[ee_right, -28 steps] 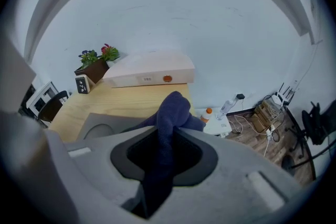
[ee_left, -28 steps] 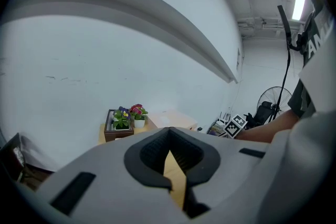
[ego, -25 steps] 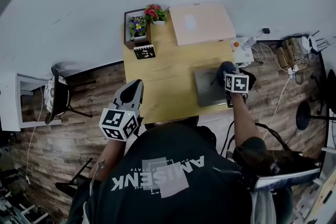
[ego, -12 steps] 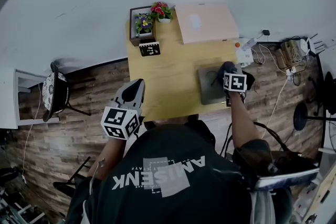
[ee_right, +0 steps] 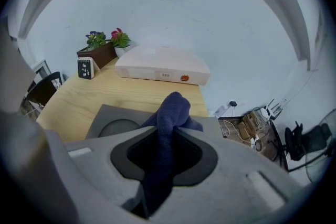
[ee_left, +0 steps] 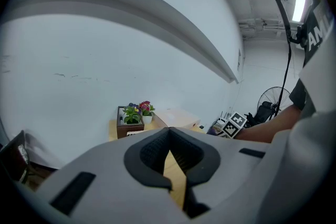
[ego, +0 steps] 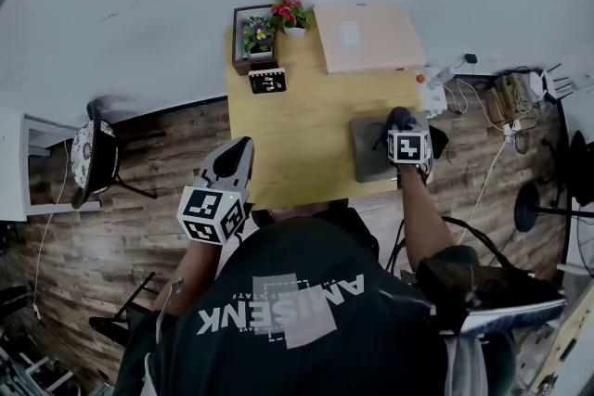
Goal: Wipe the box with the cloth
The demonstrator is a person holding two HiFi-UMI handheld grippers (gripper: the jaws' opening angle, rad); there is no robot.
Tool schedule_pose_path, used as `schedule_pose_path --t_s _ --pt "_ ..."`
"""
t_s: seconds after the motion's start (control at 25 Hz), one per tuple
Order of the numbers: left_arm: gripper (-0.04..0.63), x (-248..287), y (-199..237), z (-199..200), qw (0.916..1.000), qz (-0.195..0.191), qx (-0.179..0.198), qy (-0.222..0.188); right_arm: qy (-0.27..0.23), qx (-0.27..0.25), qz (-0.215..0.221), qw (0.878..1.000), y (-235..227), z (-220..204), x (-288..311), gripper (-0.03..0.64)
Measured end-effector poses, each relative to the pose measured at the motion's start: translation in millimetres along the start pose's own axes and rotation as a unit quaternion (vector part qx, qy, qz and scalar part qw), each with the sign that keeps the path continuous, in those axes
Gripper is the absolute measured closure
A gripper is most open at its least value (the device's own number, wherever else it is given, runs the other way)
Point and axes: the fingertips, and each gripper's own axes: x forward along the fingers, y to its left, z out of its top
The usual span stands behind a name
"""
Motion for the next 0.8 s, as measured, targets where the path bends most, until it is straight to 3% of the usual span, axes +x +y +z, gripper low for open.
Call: schedule_pose_path --t_s 0.52,0.8 --pt "0.595 -2.9 -3.5 1.6 0.9997 -0.006 -0.021 -0.006 -0.004 -0.001 0.139 0.990 91.8 5.8 -4.4 0.548" --pt "0.595 -5.7 3.4 1.6 1.0000 0.003 -0.007 -0.004 -0.003 -0.026 0.137 0.990 104.7 7.6 -7.4 0.546"
